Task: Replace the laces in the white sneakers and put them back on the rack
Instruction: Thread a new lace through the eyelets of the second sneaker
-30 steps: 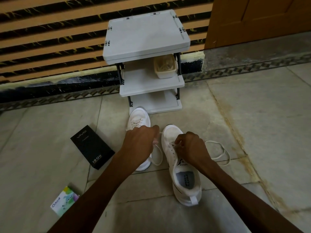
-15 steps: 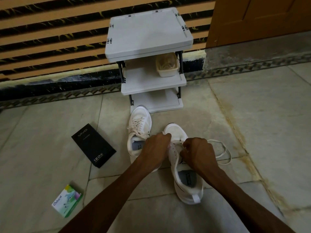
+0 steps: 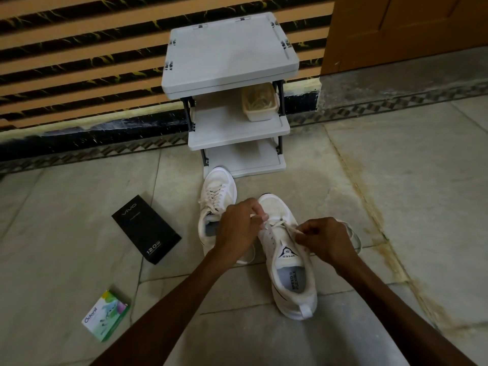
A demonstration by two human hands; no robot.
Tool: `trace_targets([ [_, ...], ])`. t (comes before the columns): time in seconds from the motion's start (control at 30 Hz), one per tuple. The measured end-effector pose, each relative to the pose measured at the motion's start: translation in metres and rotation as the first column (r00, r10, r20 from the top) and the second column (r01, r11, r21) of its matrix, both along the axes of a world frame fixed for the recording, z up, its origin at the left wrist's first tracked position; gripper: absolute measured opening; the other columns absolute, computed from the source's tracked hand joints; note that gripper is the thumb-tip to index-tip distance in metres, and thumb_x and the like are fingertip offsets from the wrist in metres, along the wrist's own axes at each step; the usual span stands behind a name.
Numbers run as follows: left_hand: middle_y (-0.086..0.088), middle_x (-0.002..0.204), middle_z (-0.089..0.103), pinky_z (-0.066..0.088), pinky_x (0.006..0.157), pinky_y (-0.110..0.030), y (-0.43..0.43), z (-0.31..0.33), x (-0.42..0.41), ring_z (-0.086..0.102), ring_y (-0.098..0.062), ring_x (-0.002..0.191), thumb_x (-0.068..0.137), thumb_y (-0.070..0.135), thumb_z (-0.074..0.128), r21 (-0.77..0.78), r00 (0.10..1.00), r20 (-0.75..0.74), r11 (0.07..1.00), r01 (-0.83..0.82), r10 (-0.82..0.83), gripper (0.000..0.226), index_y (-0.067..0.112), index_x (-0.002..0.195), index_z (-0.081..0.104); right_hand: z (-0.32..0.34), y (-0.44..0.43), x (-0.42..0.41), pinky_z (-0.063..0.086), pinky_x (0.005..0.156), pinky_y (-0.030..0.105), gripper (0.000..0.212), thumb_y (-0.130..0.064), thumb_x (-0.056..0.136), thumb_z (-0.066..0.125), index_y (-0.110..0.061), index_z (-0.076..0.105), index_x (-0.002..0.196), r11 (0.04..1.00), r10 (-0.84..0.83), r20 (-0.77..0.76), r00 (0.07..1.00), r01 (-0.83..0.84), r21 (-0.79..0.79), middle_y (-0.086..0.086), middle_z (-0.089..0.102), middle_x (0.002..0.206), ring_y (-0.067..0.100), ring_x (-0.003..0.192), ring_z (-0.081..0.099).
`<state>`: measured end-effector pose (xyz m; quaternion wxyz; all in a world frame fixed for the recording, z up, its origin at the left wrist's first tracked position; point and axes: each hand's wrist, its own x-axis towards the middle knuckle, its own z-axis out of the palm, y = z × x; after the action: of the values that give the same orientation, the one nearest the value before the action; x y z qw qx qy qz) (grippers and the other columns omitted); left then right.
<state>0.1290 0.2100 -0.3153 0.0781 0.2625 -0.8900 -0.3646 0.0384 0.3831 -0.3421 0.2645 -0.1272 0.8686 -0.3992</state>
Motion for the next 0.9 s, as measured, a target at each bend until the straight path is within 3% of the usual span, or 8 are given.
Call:
trace_targets([
  [0.13,0.008,0.064,0.067,0.056,0.065,-0.029,0.013,0.002,-0.012,0.063,-0.003,0.056,0.086,0.011,0.066,0.160,0.996,-0.091,0.987,0.013,0.002,0.017,0.019,0.072,0.069,-0.005,0.003,-0.002,0.056,0.057,0.023,0.010,-0.013,0.076,0.081,-0.012,0.078,0.085,0.983,-0.079,0.201,0.977,0.109,-0.147,0.007,0.074,0.079,0.019,0.073,0.070],
  [0.2,0.006,0.063,0.066,0.056,0.064,-0.026,0.019,-0.001,-0.015,0.061,-0.002,0.054,0.089,0.002,0.057,0.237,0.998,-0.054,0.971,0.023,-0.010,0.023,0.014,0.075,0.072,-0.006,0.004,-0.004,0.060,0.067,0.031,0.008,-0.009,0.076,0.080,-0.009,0.077,0.083,0.972,-0.093,0.277,0.956,0.148,-0.185,0.011,0.074,0.081,0.027,0.081,0.071],
  [0.27,0.002,0.066,0.068,0.059,0.072,-0.034,0.024,-0.007,-0.017,0.066,-0.011,0.063,0.087,-0.003,0.052,0.259,0.999,0.012,0.965,0.036,-0.040,0.025,0.011,0.084,0.073,-0.007,0.006,-0.005,0.061,0.075,0.039,0.007,-0.008,0.075,0.080,-0.008,0.077,0.082,0.965,-0.096,0.323,0.941,0.167,-0.202,0.011,0.075,0.082,0.030,0.084,0.071],
  [0.33,0.002,0.071,0.071,0.056,0.080,-0.040,0.028,-0.010,-0.017,0.069,-0.018,0.076,0.084,-0.003,0.050,0.210,0.996,0.057,0.977,0.047,-0.061,0.028,0.012,0.089,0.072,-0.007,0.006,-0.004,0.060,0.078,0.042,0.007,-0.008,0.075,0.080,-0.008,0.076,0.081,0.961,-0.098,0.345,0.933,0.179,-0.211,0.011,0.075,0.082,0.030,0.084,0.071],
  [0.47,-0.003,0.090,0.070,0.047,0.094,-0.038,0.034,-0.004,-0.019,0.062,-0.021,0.091,0.084,0.001,0.058,-0.026,0.981,0.121,0.987,0.158,-0.153,0.021,0.013,0.092,0.073,-0.010,0.004,-0.004,0.060,0.070,0.034,0.007,-0.010,0.075,0.080,-0.009,0.076,0.081,0.961,-0.105,0.348,0.932,0.185,-0.206,0.010,0.075,0.082,0.026,0.082,0.071],
  [0.57,-0.004,0.104,0.066,0.037,0.105,-0.036,0.036,-0.001,-0.020,0.057,-0.021,0.102,0.086,0.006,0.060,-0.141,0.960,0.209,0.966,0.218,-0.186,0.021,0.015,0.101,0.072,-0.013,0.006,-0.005,0.060,0.073,0.035,0.008,-0.010,0.076,0.080,-0.011,0.077,0.082,0.960,-0.102,0.358,0.928,0.186,-0.208,0.008,0.075,0.082,0.026,0.083,0.071],
  [0.9,-0.003,0.095,0.070,0.040,0.099,-0.037,0.036,-0.008,-0.024,0.060,-0.021,0.095,0.089,0.017,0.056,-0.162,0.952,0.238,0.958,0.236,-0.194,0.017,0.014,0.095,0.072,-0.011,0.006,-0.005,0.060,0.071,0.032,0.008,-0.009,0.077,0.078,-0.010,0.077,0.085,0.960,-0.091,0.356,0.930,0.177,-0.217,0.009,0.075,0.085,0.025,0.084,0.071],
])
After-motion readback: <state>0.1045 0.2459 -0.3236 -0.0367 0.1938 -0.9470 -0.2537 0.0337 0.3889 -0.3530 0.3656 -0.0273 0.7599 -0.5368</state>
